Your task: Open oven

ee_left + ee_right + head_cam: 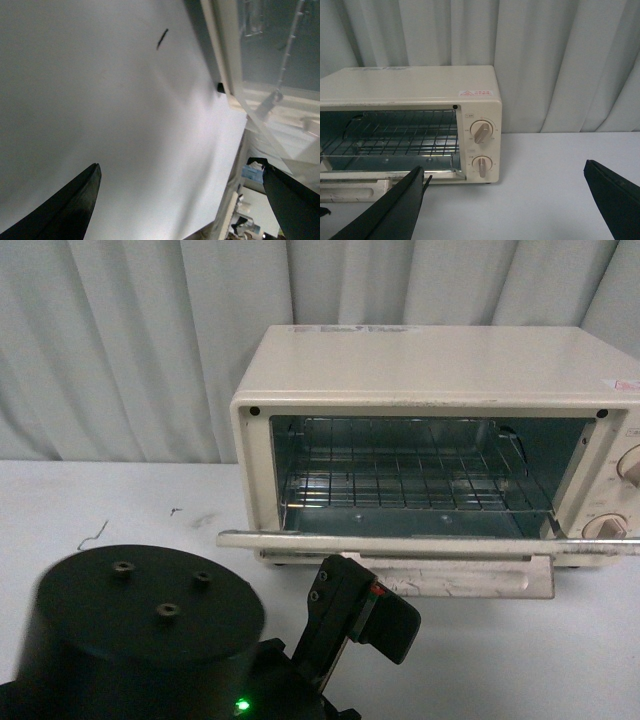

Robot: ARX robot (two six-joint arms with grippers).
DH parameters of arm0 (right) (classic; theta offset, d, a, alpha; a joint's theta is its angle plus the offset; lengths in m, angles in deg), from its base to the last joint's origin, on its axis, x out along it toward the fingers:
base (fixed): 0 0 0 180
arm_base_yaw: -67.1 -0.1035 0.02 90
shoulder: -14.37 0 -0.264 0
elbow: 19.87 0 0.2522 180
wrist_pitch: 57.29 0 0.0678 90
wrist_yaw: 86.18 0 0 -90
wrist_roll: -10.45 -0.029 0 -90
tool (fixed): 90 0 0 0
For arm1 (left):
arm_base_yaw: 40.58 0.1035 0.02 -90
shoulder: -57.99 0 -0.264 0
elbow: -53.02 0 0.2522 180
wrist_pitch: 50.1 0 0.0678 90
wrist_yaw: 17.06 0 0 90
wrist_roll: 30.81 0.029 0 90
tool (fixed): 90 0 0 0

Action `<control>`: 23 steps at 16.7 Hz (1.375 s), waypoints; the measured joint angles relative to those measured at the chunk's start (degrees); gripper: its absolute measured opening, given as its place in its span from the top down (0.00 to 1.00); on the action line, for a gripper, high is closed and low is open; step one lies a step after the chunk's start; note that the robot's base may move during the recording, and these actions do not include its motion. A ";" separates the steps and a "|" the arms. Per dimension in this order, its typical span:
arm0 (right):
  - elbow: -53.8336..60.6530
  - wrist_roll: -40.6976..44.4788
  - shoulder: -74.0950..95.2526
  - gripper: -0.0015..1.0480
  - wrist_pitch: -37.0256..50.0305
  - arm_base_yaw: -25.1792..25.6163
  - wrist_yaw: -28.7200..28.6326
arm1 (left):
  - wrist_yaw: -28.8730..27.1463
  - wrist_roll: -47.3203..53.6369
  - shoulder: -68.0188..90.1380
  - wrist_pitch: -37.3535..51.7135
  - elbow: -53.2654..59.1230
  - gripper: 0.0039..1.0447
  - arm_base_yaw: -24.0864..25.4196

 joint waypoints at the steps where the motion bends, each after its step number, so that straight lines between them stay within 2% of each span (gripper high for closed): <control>1: 0.00 0.00 0.00 0.06 -0.02 0.00 0.02 | 1.92 1.22 -1.36 2.78 2.16 0.06 0.92; 3: 0.00 0.00 0.00 0.06 0.00 0.00 0.02 | 6.29 6.19 -6.03 3.89 7.34 0.06 5.09; 5: 0.00 0.00 0.00 0.06 0.00 0.00 0.00 | 9.51 12.66 -11.63 -1.40 11.98 0.06 10.38; 7: 0.00 0.00 0.00 0.06 0.00 0.00 0.02 | 12.31 20.35 -20.39 -9.62 16.06 0.06 15.96; 11: 0.00 0.00 0.00 0.06 0.00 0.00 0.00 | 16.79 36.02 -50.86 -34.95 18.23 0.06 30.14; 12: 0.00 0.00 0.00 0.06 0.00 0.00 0.00 | 17.44 39.12 -58.53 -41.29 17.77 0.06 32.11; 14: 0.00 0.00 0.00 0.06 0.00 0.00 0.00 | 15.98 42.05 -65.64 -45.75 16.04 0.06 32.41; 15: 0.00 0.00 0.00 0.06 0.00 0.00 0.00 | 9.79 45.88 -63.98 -34.99 17.92 0.10 30.64; 16: 0.00 0.00 0.00 0.06 0.02 0.00 0.02 | -2.34 55.49 -61.09 -20.04 22.95 0.23 28.48; 17: 0.00 0.00 0.00 0.06 -0.09 0.02 0.22 | -9.57 65.96 -62.03 -13.51 28.20 0.35 29.03; 18: 0.00 0.00 0.02 0.06 -0.02 0.02 0.00 | -11.10 79.97 -71.97 -14.01 27.30 0.62 31.78; 21: 0.00 0.00 0.00 0.06 0.02 0.00 0.00 | -10.25 81.99 -74.14 -17.42 27.93 0.75 32.39; 22: 0.00 0.00 0.00 0.06 -0.02 0.00 0.02 | -7.30 82.58 -75.54 -19.76 28.20 0.82 34.29; 23: 0.00 0.00 0.00 0.06 -0.02 0.00 0.02 | -5.18 83.32 -78.58 -21.62 28.22 0.94 38.07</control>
